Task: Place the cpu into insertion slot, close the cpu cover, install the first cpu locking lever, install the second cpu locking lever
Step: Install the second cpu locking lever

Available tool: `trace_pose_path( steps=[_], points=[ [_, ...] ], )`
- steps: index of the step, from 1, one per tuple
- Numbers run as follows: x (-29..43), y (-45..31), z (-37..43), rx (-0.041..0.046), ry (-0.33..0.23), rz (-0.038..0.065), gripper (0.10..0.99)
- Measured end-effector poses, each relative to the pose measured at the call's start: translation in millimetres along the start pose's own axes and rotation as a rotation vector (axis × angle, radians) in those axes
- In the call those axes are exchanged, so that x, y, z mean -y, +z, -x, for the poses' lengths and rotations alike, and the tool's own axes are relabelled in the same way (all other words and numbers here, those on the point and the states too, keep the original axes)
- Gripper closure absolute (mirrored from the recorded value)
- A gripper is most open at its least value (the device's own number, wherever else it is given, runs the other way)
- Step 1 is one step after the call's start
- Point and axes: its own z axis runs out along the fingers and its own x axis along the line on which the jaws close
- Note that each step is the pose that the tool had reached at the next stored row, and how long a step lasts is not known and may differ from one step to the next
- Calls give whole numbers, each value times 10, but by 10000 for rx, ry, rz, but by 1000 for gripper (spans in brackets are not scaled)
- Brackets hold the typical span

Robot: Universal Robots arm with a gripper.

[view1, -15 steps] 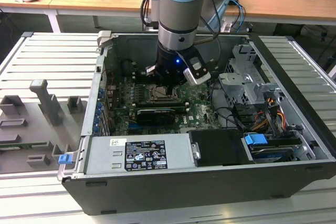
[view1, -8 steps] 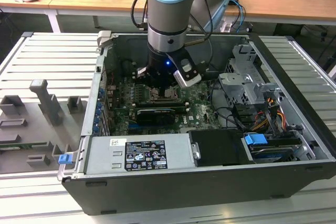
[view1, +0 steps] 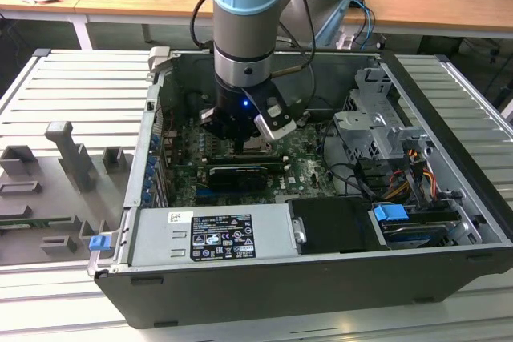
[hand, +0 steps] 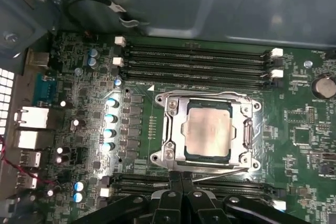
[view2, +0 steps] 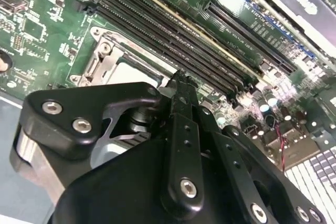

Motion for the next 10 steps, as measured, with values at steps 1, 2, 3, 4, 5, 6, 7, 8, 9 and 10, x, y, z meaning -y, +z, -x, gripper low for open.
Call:
trace_pose_path(
  steps=[1,2,3,4,5,6,7,8,9,10],
  points=[
    [4,30,-2,0,0,2,980],
    [9,64,-6,1,0,9,980],
    [11,78,-14,2,-1,30,980],
    [12,84,-22,1,-4,61,980],
    [14,95,-41,10,-7,162,980],
    [16,100,-53,15,-8,237,980],
    [20,104,-62,19,-8,299,980],
    [33,113,-73,25,-11,385,980],
    [43,119,-77,28,-10,428,980],
    [54,126,-82,33,-9,485,980]
  ],
)
